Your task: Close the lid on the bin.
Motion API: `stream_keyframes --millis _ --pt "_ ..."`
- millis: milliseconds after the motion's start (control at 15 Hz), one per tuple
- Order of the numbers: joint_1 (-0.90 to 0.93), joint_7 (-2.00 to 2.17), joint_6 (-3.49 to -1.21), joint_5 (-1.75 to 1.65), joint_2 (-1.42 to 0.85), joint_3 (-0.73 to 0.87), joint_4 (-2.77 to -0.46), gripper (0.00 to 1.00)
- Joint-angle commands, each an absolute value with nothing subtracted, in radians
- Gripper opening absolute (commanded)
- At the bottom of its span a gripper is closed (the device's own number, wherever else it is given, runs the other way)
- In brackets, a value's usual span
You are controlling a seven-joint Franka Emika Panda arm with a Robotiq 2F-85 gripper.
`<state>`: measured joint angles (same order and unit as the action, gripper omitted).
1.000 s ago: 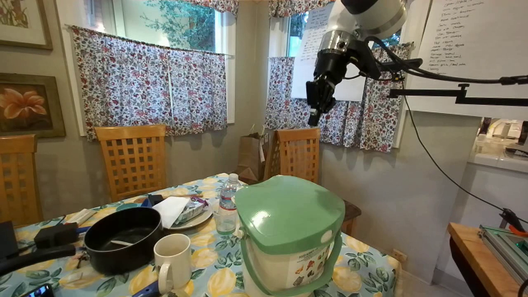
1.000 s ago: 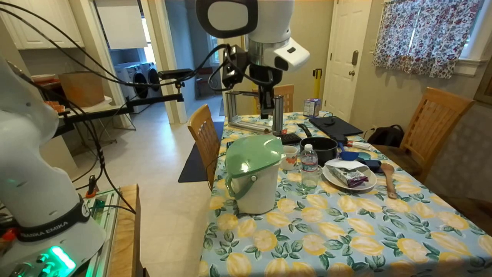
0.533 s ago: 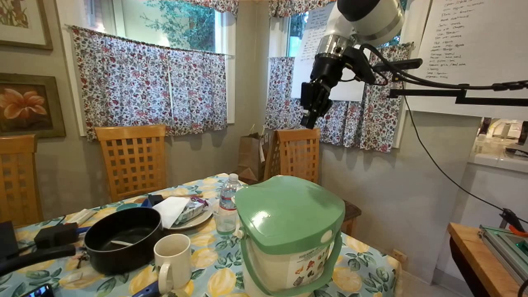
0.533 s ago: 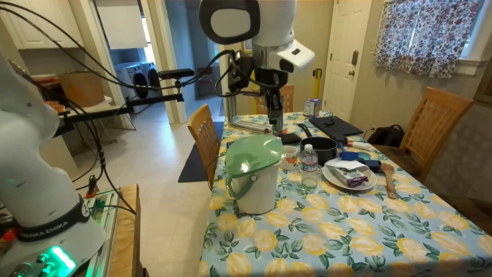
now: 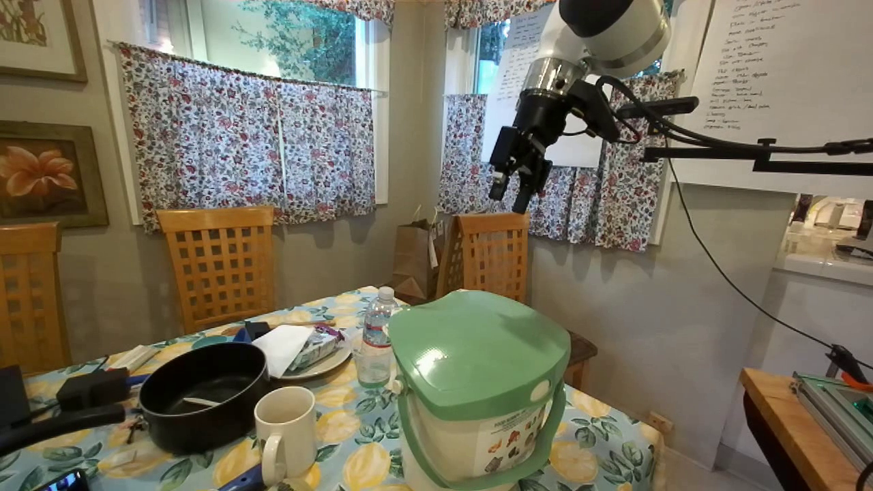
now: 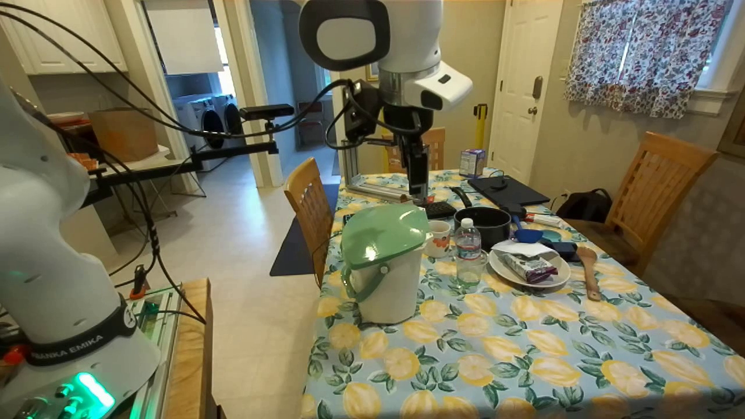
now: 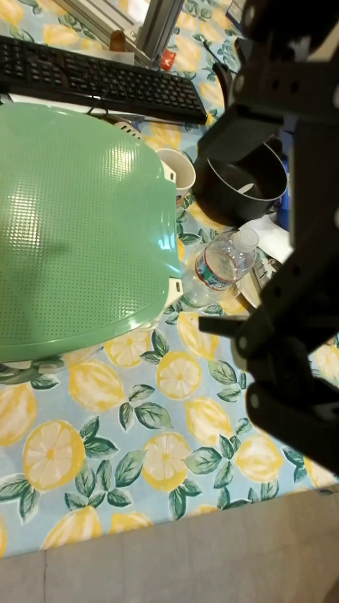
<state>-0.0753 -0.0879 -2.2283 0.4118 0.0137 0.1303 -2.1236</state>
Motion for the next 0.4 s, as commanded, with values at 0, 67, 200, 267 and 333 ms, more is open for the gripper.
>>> stream_keyframes --millis 0,67,200,267,333 --pt "-0.085 -0.088 -2.226 0.411 0.014 0.121 -2.122 0.91" --pt "-0.085 -0.088 -2.226 0.411 0.013 0.121 -2.122 0.99" --pt "-0.085 -0.087 -2.226 0.411 0.012 0.121 -2.122 1.0" --pt "-0.085 -0.088 -2.226 0.411 0.012 0.121 -2.122 1.0" --pt "-0.085 -0.087 -2.226 0.411 0.012 0.121 -2.122 1.0"
